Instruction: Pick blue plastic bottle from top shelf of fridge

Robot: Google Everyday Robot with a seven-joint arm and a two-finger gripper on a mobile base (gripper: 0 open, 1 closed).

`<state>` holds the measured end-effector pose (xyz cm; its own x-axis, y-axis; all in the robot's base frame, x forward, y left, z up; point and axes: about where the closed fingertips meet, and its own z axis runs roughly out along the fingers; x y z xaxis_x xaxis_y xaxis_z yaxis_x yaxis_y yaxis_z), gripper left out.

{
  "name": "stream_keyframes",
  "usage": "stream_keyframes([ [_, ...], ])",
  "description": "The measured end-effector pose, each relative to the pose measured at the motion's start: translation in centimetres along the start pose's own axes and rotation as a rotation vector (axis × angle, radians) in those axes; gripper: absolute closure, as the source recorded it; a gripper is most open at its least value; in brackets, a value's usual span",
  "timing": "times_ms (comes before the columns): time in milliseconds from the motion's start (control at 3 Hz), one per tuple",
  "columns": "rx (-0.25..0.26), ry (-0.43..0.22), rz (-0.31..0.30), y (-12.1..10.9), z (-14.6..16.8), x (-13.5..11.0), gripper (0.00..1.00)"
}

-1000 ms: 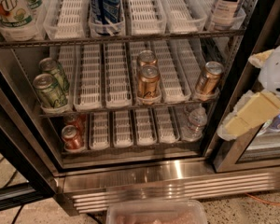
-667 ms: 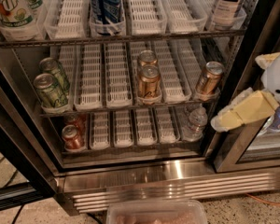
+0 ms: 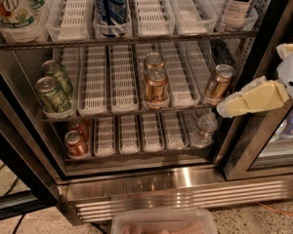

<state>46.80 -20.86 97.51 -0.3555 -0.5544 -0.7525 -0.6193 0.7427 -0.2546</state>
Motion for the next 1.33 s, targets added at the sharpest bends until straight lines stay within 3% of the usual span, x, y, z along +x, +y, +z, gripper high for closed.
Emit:
stream_keyframes([
  [333, 0.000, 0.000, 0.000, 0.0, 0.0, 0.0, 0.00],
  [667, 0.035, -0.065, 0.013, -0.1, 0.6, -1.0, 0.00],
  [1000, 0.096, -0.180, 0.024, -0.7, 1.3, -3.5, 0.00],
  [1333, 0.146, -0.276, 0.083, -1.4, 1.8, -4.9, 0.00],
])
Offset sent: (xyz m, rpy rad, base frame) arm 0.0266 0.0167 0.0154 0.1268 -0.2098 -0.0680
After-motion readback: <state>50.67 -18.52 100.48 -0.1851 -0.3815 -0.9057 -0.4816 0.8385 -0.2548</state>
